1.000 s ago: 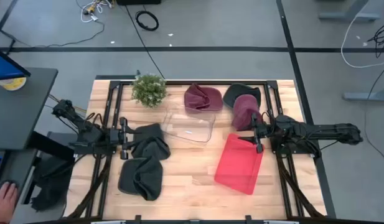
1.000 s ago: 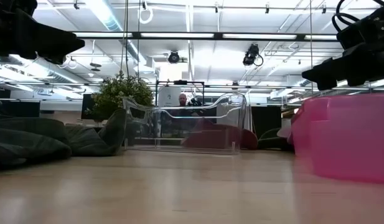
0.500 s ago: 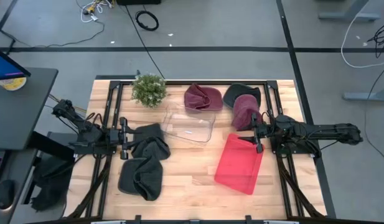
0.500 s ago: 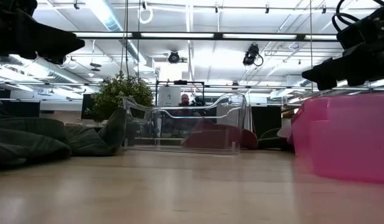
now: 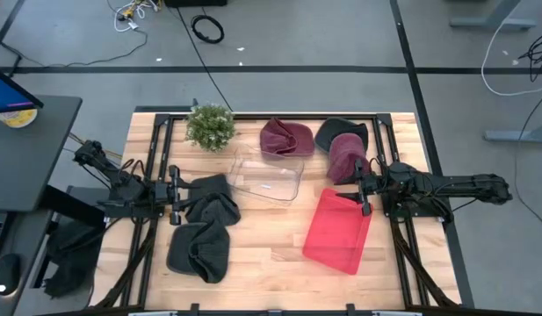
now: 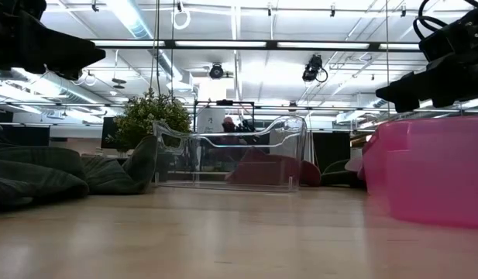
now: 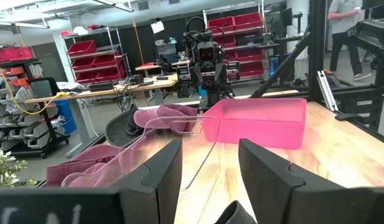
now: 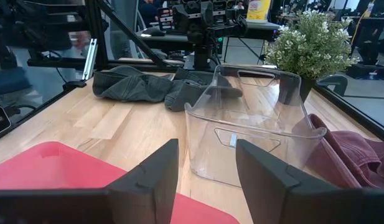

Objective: Pick & Place hat

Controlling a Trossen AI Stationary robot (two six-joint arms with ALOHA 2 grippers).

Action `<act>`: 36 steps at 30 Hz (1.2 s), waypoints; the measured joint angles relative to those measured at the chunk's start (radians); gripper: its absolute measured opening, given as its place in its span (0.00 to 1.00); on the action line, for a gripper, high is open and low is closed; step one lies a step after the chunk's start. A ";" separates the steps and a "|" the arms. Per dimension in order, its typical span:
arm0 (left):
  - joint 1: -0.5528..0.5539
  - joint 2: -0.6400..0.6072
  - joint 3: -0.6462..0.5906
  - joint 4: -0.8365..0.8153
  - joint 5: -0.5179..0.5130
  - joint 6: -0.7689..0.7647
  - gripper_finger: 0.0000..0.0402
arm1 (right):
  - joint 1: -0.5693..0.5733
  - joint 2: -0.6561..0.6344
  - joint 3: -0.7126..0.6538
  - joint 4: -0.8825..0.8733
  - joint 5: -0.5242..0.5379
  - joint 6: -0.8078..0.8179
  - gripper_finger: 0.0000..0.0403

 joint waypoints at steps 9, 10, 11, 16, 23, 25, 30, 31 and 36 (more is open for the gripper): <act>0.000 0.000 0.000 0.000 0.000 0.000 0.41 | 0.000 0.000 0.000 0.000 0.000 0.000 0.41; 0.000 0.000 0.000 0.000 0.000 0.000 0.41 | 0.000 0.000 0.000 0.000 0.000 0.000 0.41; 0.000 0.000 0.000 0.000 0.000 0.000 0.41 | 0.000 0.000 0.000 0.000 0.000 0.000 0.41; 0.000 0.000 0.000 0.000 0.000 0.000 0.41 | 0.000 0.000 0.000 0.000 0.000 0.000 0.41; 0.000 0.000 0.000 0.000 0.000 0.000 0.41 | 0.000 0.000 0.000 0.000 0.000 0.000 0.41; 0.000 0.000 0.000 0.000 0.000 0.000 0.41 | 0.000 0.000 0.000 0.000 0.000 0.000 0.41; 0.007 0.000 0.000 0.005 -0.041 0.004 0.41 | 0.000 0.000 0.000 0.000 0.000 0.000 0.41; 0.010 0.000 0.000 0.005 -0.053 -0.010 0.41 | 0.000 0.000 0.000 0.000 0.000 0.000 0.41; 0.016 0.000 0.000 0.010 -0.044 -0.179 0.41 | 0.000 0.000 0.000 0.000 0.000 0.000 0.41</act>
